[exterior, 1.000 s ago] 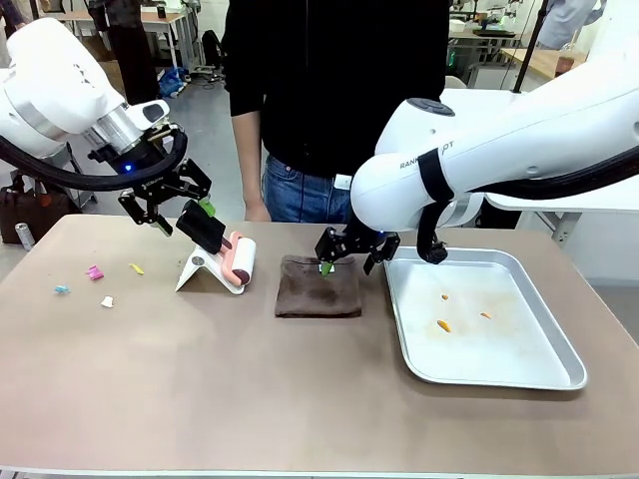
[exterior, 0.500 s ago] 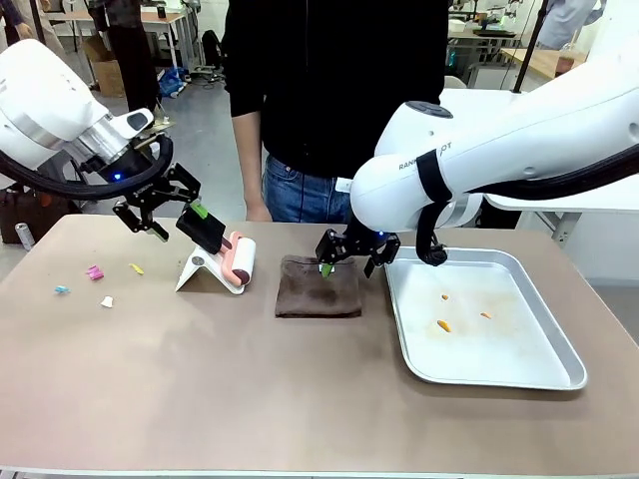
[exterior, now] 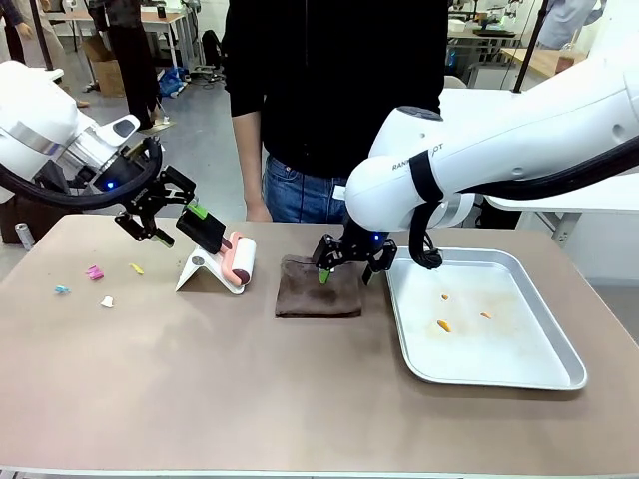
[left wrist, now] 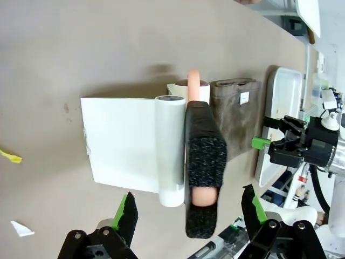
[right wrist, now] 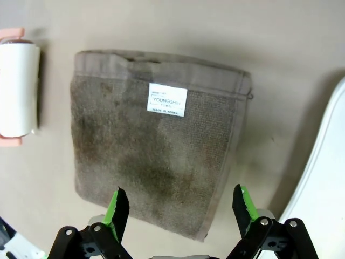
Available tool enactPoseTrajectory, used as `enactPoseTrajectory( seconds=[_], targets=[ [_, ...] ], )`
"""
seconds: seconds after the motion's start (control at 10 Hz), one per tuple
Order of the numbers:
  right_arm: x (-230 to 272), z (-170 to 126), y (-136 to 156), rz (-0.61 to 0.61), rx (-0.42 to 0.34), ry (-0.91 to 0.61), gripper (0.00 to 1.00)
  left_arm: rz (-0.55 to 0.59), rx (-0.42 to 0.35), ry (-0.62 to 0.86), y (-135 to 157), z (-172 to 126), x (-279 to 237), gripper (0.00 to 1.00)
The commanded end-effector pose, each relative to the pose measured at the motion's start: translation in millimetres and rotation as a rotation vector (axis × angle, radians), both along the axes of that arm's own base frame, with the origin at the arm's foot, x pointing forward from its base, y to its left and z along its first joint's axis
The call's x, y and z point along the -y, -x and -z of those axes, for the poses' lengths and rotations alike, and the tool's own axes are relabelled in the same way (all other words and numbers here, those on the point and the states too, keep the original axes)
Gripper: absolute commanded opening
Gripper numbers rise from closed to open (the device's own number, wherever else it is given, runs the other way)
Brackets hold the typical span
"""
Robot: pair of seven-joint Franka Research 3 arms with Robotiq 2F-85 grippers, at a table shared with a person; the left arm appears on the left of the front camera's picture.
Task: Clean the surface of the table.
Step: Hold the Lint Roller with your left hand and the towel with your right hand.
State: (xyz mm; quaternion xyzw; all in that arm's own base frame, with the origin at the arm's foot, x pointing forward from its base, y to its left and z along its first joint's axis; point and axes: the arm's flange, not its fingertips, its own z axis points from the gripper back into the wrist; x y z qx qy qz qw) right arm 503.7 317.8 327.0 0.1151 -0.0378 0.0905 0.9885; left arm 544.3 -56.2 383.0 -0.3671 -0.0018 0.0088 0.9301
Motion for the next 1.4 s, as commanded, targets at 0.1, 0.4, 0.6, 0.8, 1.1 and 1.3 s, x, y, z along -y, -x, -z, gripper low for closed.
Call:
enactPoseTrajectory(
  seconds=[0.1, 0.4, 0.6, 0.8, 1.1, 1.3],
  targets=[
    [-10.5, -2.1, -6.7, 0.025, -0.021, 0.019, 1.00, 0.013, 0.026, 0.046, -4.3, 3.4, -12.7, 1.00],
    [-19.8, 2.4, -9.3, 0.085, -0.091, 0.094, 1.00, 0.025, 0.088, 0.094, -2.9, 2.9, -14.0, 1.00],
    [-23.8, 6.1, -11.8, 0.111, -0.089, 0.131, 1.00, 0.013, 0.110, 0.111, -1.7, 0.1, -16.8, 1.00],
    [-25.9, 9.1, -15.5, 0.158, -0.064, 0.165, 1.00, 0.018, 0.114, 0.109, -0.1, -1.2, -18.1, 1.00],
    [-35.2, 14.9, -17.2, 0.171, -0.043, 0.233, 1.00, 0.040, 0.128, 0.130, 0.6, -1.8, -15.7, 1.00],
    [-35.6, 17.1, -18.3, 0.166, -0.030, 0.249, 1.00, 0.043, 0.130, 0.130, 1.3, -1.5, -15.9, 1.00]
  ],
)
